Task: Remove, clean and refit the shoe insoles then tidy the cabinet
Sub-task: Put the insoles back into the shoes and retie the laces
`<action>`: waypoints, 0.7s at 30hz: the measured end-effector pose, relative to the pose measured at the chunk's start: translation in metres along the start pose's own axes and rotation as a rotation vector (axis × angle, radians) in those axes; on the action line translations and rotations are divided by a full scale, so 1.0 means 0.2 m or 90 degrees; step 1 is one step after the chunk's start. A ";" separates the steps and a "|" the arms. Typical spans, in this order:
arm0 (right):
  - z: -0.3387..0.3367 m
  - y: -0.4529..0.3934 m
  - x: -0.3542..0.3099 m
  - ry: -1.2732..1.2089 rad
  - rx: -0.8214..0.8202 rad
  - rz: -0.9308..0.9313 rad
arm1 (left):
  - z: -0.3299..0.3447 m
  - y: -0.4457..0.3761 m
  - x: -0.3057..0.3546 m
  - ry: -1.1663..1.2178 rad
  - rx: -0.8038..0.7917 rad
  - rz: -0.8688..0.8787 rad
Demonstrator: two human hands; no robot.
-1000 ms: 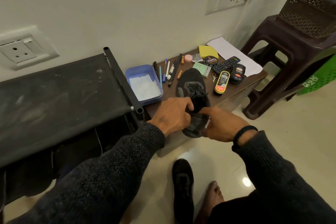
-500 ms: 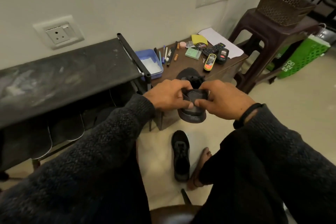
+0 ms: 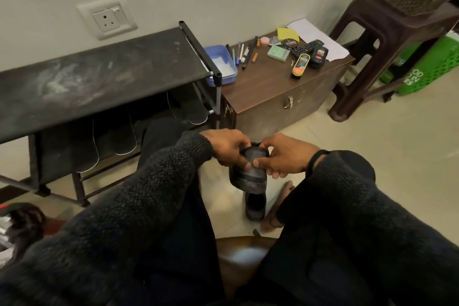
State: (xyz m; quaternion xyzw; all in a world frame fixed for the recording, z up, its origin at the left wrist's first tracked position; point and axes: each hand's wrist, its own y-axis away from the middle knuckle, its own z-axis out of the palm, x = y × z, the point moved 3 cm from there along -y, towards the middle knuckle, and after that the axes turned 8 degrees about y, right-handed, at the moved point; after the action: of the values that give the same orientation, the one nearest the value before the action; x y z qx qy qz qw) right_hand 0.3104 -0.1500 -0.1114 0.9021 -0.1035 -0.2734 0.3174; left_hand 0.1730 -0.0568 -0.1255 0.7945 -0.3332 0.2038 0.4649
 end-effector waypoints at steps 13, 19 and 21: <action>0.65 -0.82 0.30 -0.139 -0.200 0.186 | 0.38 -0.49 -0.54 -0.028 0.013 -0.232; 0.86 -0.97 0.35 0.023 -0.053 0.152 | 0.62 -0.70 -0.75 0.063 0.071 -0.309; 0.94 -1.02 0.40 0.007 -0.057 0.178 | 0.66 -0.75 -0.77 0.076 0.027 -0.328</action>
State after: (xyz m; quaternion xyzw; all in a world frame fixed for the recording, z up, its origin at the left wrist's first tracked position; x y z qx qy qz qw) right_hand 0.2751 -0.1165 -0.3961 0.8652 -0.2139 -0.2262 0.3931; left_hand 0.1753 -0.0687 -0.3771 0.8493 -0.0875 0.1318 0.5036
